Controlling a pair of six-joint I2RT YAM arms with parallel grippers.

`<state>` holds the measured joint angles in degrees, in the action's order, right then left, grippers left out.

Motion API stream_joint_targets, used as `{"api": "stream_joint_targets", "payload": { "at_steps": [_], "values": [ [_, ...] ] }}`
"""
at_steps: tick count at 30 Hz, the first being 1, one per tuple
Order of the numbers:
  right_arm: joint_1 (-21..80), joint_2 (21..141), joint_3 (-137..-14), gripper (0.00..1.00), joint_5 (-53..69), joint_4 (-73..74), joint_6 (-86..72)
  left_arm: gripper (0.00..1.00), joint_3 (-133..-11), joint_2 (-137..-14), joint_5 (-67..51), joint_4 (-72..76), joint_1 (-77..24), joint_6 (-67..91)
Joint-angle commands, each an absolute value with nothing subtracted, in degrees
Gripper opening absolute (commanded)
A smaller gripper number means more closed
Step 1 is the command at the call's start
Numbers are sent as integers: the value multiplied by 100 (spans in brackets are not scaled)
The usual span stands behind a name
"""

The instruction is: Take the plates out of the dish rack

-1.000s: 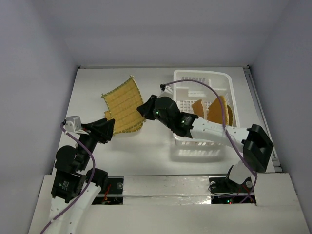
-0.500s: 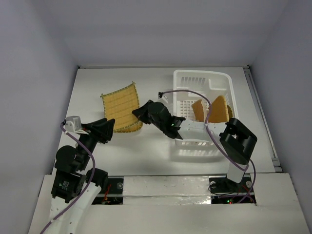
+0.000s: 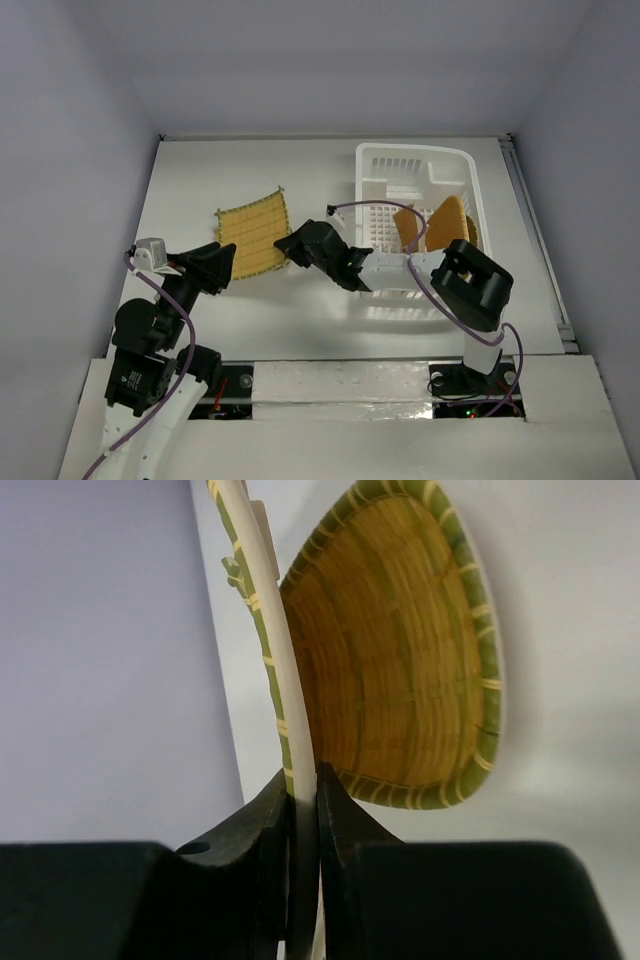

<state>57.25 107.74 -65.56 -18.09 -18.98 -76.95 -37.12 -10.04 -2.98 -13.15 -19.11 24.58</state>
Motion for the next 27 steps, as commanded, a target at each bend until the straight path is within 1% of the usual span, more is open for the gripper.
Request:
{"api": "stream_joint_targets", "payload": {
  "at_steps": [1, 5, 6, 8, 9, 11, 12, 14, 15, 17, 18, 24, 27],
  "values": [
    [5722, 10714, -6495, 18, -1890, -2883, -8060, 42, -3762, -958, -387, -1072, -1898, 2487],
    [5722, 10714, -6442, 25, -1907, -2804, -8051, 42, -3762, -958, -396, -1064, -1898, 2479],
    [5722, 10740, -6425, 31, -1899, -2778, -8051, 42, -3762, -958, -396, -1063, -1898, 2487],
    [5722, 10775, -6399, 38, -1863, -2742, -8051, 42, -3762, -949, -396, -1072, -1898, 2487],
    [5722, 10793, -6381, 45, -1837, -2733, -8051, 42, -3762, -958, -396, -1064, -1898, 2487],
    [5722, 10863, -6389, 51, -1784, -2664, -8007, 42, -3762, -940, -396, -1072, -1898, 2487],
    [5722, 10889, -6398, 58, -1732, -2628, -7937, 42, -3762, -940, -396, -1072, -1898, 2487],
    [5722, 10960, -6503, 63, -1661, -2453, -7849, 42, -3762, -940, -396, -1072, -1898, 2479],
    [5722, 10969, -6539, 71, -1635, -2383, -7744, 42, -3762, -932, -404, -1064, -1898, 2487],
    [5722, 10995, -6688, 77, -1643, -2103, -7612, 42, -3762, -932, -404, -1063, -1898, 2479],
    [5722, 10995, -6749, 82, -1696, -1979, -7463, 42, -3762, -932, -404, -1055, -1898, 2487],
    [5722, 11118, -7470, 98, -1977, -705, -6682, 42, -3762, -923, -413, -1063, -1898, 2479],
    [5722, 11180, -7768, 100, -2205, -133, -6347, 42, -3762, -923, -422, -1055, -1898, 2487]
  ]
}}
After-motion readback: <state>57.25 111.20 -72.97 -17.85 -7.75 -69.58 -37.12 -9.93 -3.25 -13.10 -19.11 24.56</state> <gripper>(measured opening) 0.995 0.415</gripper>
